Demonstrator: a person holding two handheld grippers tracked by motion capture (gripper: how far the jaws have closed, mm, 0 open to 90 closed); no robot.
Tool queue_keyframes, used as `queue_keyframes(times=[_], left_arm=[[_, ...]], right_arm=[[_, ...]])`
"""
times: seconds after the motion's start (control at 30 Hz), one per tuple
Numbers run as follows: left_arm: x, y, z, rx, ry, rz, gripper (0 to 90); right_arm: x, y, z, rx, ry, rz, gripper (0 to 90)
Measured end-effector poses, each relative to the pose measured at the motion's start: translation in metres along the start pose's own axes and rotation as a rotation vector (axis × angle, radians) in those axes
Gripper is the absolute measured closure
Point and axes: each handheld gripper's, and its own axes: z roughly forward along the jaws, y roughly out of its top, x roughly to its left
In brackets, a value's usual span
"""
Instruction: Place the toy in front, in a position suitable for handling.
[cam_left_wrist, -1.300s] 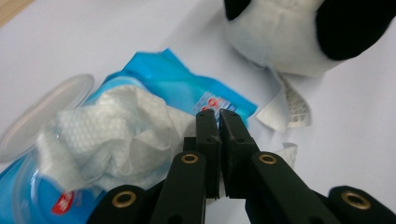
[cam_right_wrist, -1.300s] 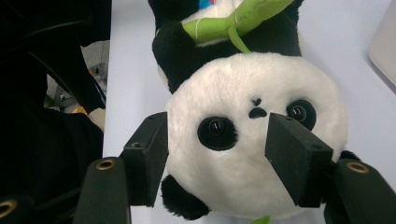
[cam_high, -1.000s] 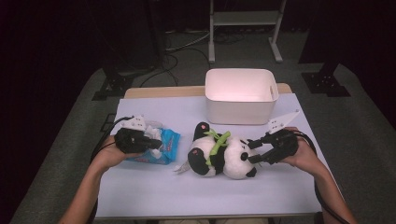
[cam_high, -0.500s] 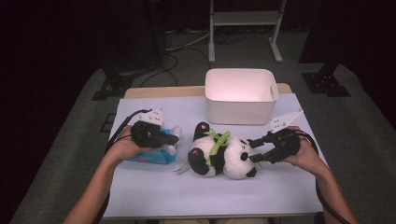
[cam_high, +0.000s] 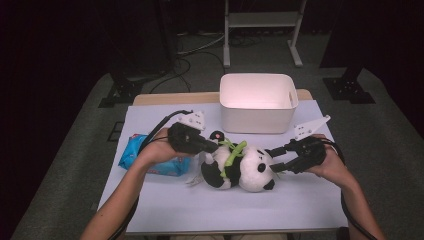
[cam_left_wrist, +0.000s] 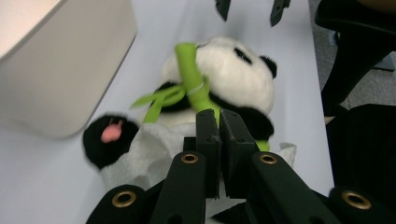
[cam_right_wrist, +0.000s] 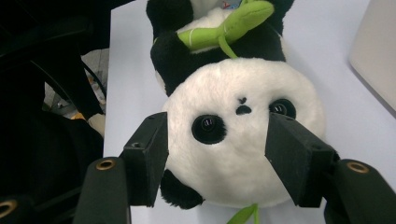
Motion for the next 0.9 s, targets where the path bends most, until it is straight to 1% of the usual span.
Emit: queue_keyframes(times=[0.03, 0.07, 0.1, 0.13, 0.17, 0.23, 0.33, 0.37, 0.4, 0.47, 0.5, 0.53, 0.57, 0.6, 0.63, 0.7, 0.8, 0.83, 0.9], left_arm=[[-0.001, 0.004, 0.004, 0.005, -0.010, 0.006, 87.4], [-0.001, 0.004, 0.004, 0.005, -0.010, 0.006, 87.4], [-0.002, 0.012, 0.014, 0.021, -0.022, 0.026, 87.4], [-0.003, 0.016, 0.019, 0.026, -0.033, 0.032, 87.4], [-0.004, 0.022, 0.026, 0.030, -0.045, 0.042, 87.4], [-0.005, 0.024, 0.029, 0.031, -0.053, 0.047, 87.4], [-0.007, 0.034, 0.043, 0.046, -0.079, 0.071, 87.4], [-0.007, 0.036, 0.047, 0.051, -0.084, 0.076, 87.4], [-0.007, 0.036, 0.047, 0.051, -0.084, 0.076, 87.4], [-0.007, 0.041, 0.054, 0.054, -0.096, 0.081, 87.4], [-0.008, 0.045, 0.060, 0.056, -0.108, 0.089, 87.4], [-0.008, 0.045, 0.060, 0.056, -0.108, 0.089, 87.3], [-0.009, 0.049, 0.067, 0.059, -0.121, 0.096, 87.4], [-0.009, 0.049, 0.067, 0.059, -0.121, 0.096, 87.3], [-0.010, 0.051, 0.070, 0.065, -0.127, 0.102, 87.3], [-0.011, 0.054, 0.078, 0.075, -0.148, 0.109, 87.3], [-0.012, 0.054, 0.082, 0.085, -0.155, 0.113, 86.7], [-0.011, 0.052, 0.086, 0.094, -0.171, 0.110, 85.8], [-0.009, 0.050, 0.087, 0.098, -0.179, 0.100, 80.7]], right_arm=[[0.000, 0.000, -0.001, -0.006, -0.002, -0.002, 38.3], [0.000, 0.000, -0.001, -0.006, -0.002, -0.002, 38.3], [-0.001, -0.002, -0.005, -0.008, -0.005, 0.006, 38.3], [-0.001, -0.003, -0.006, -0.010, -0.007, 0.002, 38.3], [-0.001, -0.003, -0.008, -0.013, -0.007, 0.008, 38.3], [-0.002, -0.005, -0.011, -0.016, -0.008, 0.009, 38.3], [-0.005, -0.007, -0.017, -0.029, -0.012, 0.015, 38.3], [-0.005, -0.008, -0.018, -0.030, -0.014, 0.018, 38.3], [-0.005, -0.008, -0.019, -0.034, -0.017, 0.021, 38.3], [-0.006, -0.009, -0.020, -0.036, -0.017, 0.022, 38.3], [-0.007, -0.010, -0.022, -0.038, -0.020, 0.025, 38.3], [-0.007, -0.010, -0.022, -0.038, -0.020, 0.025, 38.3], [-0.007, -0.010, -0.024, -0.045, -0.021, 0.027, 38.3], [-0.007, -0.010, -0.024, -0.045, -0.021, 0.027, 38.3], [-0.008, -0.011, -0.025, -0.047, -0.022, 0.030, 38.3], [-0.008, -0.012, -0.027, -0.052, -0.021, 0.031, 38.3], [-0.009, -0.013, -0.028, -0.051, -0.023, 0.036, 38.3], [-0.009, -0.014, -0.028, -0.051, -0.022, 0.038, 38.3], [-0.010, -0.014, -0.027, -0.050, -0.022, 0.038, 38.3]])
